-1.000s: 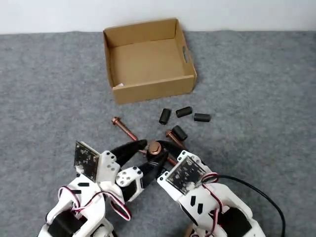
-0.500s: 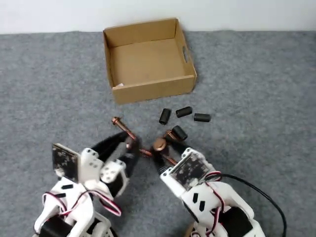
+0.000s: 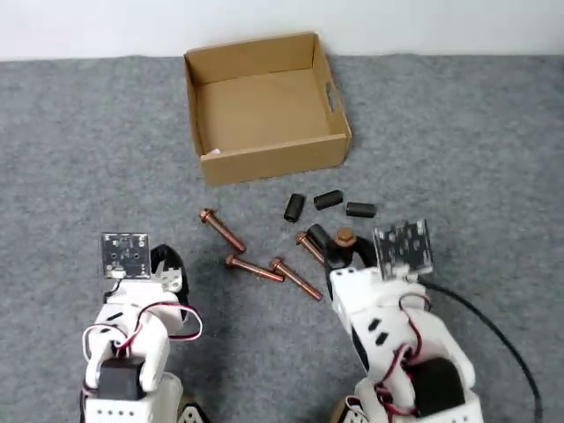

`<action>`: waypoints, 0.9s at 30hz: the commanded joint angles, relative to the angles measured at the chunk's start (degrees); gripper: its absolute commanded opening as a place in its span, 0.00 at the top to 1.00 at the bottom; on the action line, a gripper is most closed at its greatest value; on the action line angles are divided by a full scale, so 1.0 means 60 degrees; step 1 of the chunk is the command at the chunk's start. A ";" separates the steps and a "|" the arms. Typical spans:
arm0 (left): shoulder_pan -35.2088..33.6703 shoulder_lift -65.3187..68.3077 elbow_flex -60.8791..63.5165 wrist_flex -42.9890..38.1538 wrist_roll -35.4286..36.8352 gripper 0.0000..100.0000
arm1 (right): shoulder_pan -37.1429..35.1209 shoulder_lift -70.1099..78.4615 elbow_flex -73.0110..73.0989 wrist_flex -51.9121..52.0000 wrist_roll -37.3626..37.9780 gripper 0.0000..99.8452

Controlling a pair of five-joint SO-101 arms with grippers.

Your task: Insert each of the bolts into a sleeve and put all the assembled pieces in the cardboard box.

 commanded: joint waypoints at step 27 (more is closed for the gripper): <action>-0.0249 0.0000 0.0593 0.0103 -0.0117 1.00 | 0.0256 1.3575 -0.9040 -0.6747 -0.0659 0.99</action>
